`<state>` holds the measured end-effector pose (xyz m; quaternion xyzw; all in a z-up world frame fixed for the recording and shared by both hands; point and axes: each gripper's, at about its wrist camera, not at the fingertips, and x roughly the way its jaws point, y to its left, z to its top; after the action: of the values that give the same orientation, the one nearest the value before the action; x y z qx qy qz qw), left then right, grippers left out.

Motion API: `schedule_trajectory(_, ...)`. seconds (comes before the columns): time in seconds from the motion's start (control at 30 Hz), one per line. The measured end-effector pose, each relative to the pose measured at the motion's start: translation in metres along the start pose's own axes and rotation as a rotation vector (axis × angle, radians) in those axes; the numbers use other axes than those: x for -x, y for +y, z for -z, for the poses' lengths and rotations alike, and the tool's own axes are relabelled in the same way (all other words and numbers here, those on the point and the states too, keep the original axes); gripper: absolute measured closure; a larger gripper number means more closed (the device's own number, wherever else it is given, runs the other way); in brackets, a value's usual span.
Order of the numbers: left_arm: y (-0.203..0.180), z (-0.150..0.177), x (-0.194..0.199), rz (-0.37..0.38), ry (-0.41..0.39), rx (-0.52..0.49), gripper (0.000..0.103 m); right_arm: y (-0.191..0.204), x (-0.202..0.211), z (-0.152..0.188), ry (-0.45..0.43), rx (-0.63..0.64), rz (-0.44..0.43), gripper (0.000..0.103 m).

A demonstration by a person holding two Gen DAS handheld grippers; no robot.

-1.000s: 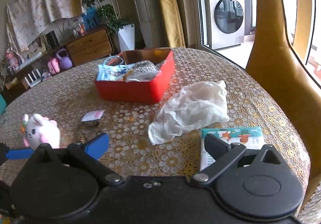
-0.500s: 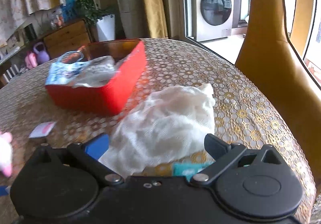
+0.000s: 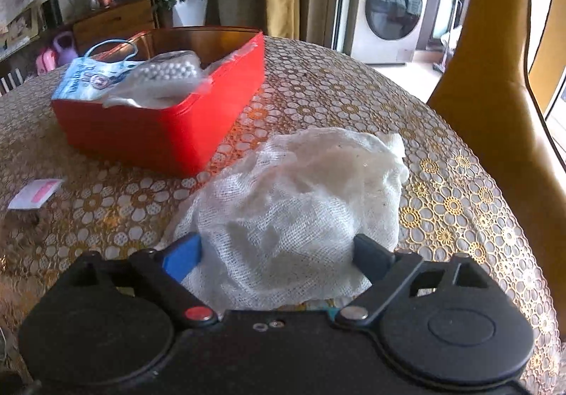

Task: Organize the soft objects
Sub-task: 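Grasp the small clear packet with the left tool while the right tool grasps the white mesh cloth, then carry the clear packet and mesh cloth with both tools over the red box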

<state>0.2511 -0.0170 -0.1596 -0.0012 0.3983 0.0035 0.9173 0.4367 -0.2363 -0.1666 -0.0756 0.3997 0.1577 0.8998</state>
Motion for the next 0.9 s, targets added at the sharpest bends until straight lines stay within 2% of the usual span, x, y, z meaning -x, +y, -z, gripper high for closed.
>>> schedule_trajectory(0.13, 0.000, -0.001, 0.001, -0.003, -0.006, -0.001, 0.043, 0.002, 0.006, 0.004, -0.016, -0.003, 0.006, 0.022)
schedule_trajectory(0.2, 0.001, -0.001, 0.002, -0.001, -0.008, 0.001, 0.052, 0.004, 0.008, 0.007, -0.025, -0.007, 0.010, 0.027)
schedule_trajectory(0.3, 0.002, -0.004, 0.002, 0.002, -0.008, -0.002, 0.066, 0.009, 0.013, 0.006, -0.033, 0.003, 0.010, 0.048)
schedule_trajectory(0.37, 0.003, -0.005, 0.002, 0.005, -0.007, 0.002, 0.070, 0.012, 0.015, 0.005, -0.031, 0.006, 0.017, 0.067)
schedule_trajectory(0.47, 0.007, -0.006, 0.001, 0.012, -0.004, 0.015, 0.075, 0.015, 0.018, 0.003, -0.034, 0.024, 0.024, 0.082)
schedule_trajectory(0.57, 0.011, -0.008, 0.003, 0.018, -0.003, 0.029, 0.078, 0.018, 0.027, 0.003, -0.061, 0.033, 0.038, 0.088)
schedule_trajectory(0.9, 0.019, -0.013, 0.014, 0.021, -0.021, 0.060, 0.083, 0.019, 0.096, 0.007, -0.168, 0.019, -0.048, 0.093)
